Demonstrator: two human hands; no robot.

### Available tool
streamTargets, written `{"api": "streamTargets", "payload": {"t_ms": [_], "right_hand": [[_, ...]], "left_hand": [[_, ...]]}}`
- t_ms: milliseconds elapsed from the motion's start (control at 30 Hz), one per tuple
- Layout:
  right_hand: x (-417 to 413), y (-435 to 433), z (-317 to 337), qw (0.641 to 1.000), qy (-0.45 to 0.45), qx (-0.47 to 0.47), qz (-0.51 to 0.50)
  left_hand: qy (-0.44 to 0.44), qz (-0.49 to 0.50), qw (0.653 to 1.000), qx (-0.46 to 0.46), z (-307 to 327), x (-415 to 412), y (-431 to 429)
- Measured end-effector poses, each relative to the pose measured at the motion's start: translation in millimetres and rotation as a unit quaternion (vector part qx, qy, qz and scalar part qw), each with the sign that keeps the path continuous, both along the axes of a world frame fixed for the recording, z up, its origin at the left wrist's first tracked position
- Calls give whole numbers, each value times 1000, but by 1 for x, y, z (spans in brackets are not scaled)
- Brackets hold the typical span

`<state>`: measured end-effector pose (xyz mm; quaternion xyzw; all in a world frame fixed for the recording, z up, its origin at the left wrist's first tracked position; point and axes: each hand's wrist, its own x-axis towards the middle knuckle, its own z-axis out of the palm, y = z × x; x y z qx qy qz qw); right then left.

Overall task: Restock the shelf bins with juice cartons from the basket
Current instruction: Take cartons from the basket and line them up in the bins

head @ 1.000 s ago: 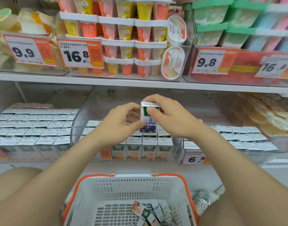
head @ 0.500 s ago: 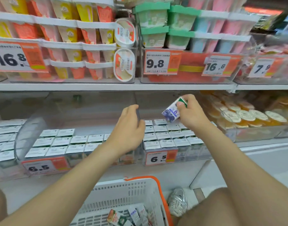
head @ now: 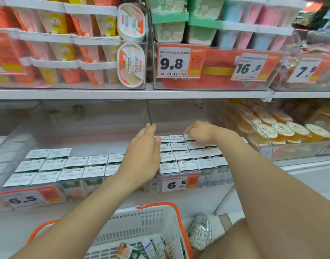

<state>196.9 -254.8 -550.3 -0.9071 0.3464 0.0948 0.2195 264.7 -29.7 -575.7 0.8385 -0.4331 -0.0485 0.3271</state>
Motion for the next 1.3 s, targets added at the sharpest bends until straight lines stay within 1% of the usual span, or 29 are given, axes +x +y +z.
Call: {"api": "streamTargets", "payload": {"t_ms": [67, 133, 200, 233, 300, 400, 467, 500, 567, 633, 667, 700, 733, 800, 867, 900, 967, 1000, 1067, 1100, 1167, 1300], "right_hand": [[9, 3, -4, 1000, -2, -1, -18], [14, 5, -5, 1000, 12, 19, -18], [10, 7, -2, 1000, 25, 4, -3], [6, 9, -1, 1000, 23, -5, -11], [0, 12, -2, 998, 6, -60, 3], [-6, 31, 1, 987, -87, -133, 34], [-13, 51, 5, 975, -150, -152, 64], [-19, 66, 10, 967, -184, -157, 79], [-33, 94, 17, 955, -252, -133, 78], [-50, 124, 22, 950, -283, -112, 68], [-58, 138, 22, 953, -272, -107, 85], [-65, 151, 18, 959, -240, -95, 116], [-71, 163, 11, 967, -194, -73, 148], [-79, 183, -11, 973, -74, -38, 216], [-83, 198, -38, 962, 32, -19, 271], [-84, 205, -54, 955, 75, -5, 287], [-87, 215, -89, 942, 144, 15, 302], [-89, 219, -106, 937, 172, 23, 304], [-93, 223, -143, 925, 227, 29, 304], [-96, 224, -161, 918, 251, 30, 305], [-101, 224, -190, 907, 281, 27, 311], [-108, 218, -229, 908, 307, 29, 284]], "left_hand": [[0, -3, 1000, -7, -1, 0, 2], [3, -6, 1000, -9, -1, -1, 2], [6, -9, 1000, -7, -1, -1, 1], [8, -11, 1000, -5, -1, -1, 1], [12, -18, 1000, -1, -1, 0, 2], [25, -32, 999, -7, -1, 2, 4], [32, -45, 998, -12, 0, 5, 6], [34, -52, 998, -13, 1, 6, 8], [32, -66, 997, -31, 1, 6, 15], [-14, -66, 993, -95, -5, -2, 30], [-58, -63, 987, -137, -9, -7, 41], [-105, -58, 977, -175, -15, -14, 52], [-145, -52, 967, -204, -23, -20, 64], [-184, -48, 957, -218, -43, -31, 87], [-193, -60, 963, -177, -74, -36, 106], [-186, -72, 971, -135, -92, -38, 114], [-144, -107, 984, -11, -130, -38, 126], [-117, -121, 984, 65, -149, -38, 131], [-75, -142, 965, 208, -182, -38, 138], [-63, -148, 953, 255, -196, -38, 142], [-38, -156, 935, 316, -223, -39, 147], [37, -155, 903, 398, -272, -39, 157]]}}
